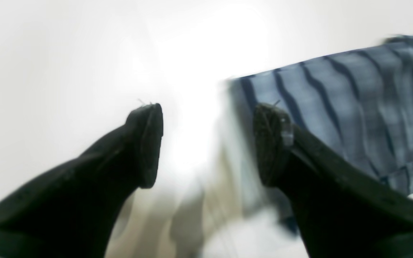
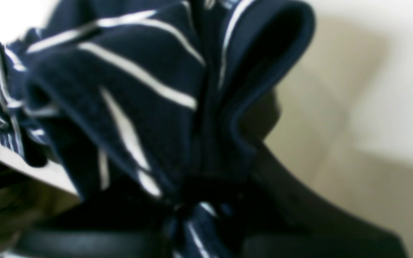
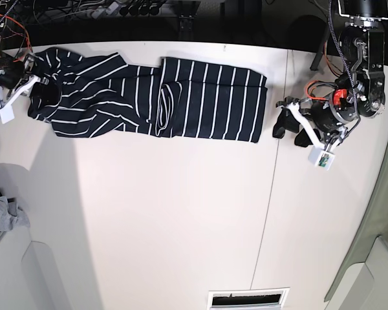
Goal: Layout the t-shirt on the table in an organized manner, then fold the t-shirt properly
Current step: 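Carry the strip end with the left gripper toward the right gripper, then lift the strip end with the right gripper and fold it onto the stack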
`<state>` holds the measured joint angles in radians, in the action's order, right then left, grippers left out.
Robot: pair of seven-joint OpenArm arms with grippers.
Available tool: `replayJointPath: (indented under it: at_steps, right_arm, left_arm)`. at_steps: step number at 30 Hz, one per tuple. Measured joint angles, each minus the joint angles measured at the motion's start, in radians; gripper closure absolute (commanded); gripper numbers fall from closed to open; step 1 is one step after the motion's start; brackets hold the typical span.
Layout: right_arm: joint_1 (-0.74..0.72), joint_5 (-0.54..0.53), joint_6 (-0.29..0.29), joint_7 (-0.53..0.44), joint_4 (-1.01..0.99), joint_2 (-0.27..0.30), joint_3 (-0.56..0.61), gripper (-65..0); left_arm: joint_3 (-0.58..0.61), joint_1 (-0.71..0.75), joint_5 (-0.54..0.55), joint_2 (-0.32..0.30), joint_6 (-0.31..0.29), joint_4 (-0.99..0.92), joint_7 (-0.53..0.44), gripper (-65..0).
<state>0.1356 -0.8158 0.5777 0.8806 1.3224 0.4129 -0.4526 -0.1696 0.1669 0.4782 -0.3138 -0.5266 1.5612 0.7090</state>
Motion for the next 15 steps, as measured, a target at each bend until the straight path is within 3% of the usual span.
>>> replayJointPath:
  at_steps: [3,5,9,15]
  right_arm:
    - [-0.008,-0.008,-0.002,0.0,0.124,-0.002,-0.001,0.0]
    - [-0.011,-0.006,-0.001,0.003,0.217,-0.021,-0.001,0.0]
    - [-0.011,-0.008,0.0,0.007,0.352,-0.071,0.023,0.0]
    - [-0.016,0.007,0.0,0.004,0.44,-0.209,0.19,0.0]
  left_arm:
    - [-0.006,0.032,0.005,0.004,-0.01,-0.084,-0.014,-41.3]
    - [0.016,0.043,0.054,0.012,-0.039,-0.107,-0.032,-41.3]
    - [0.092,0.05,0.066,0.048,-0.039,-0.11,-0.049,-41.3]
    - [0.137,0.051,0.08,0.112,-0.031,-0.108,-0.053,-41.3]
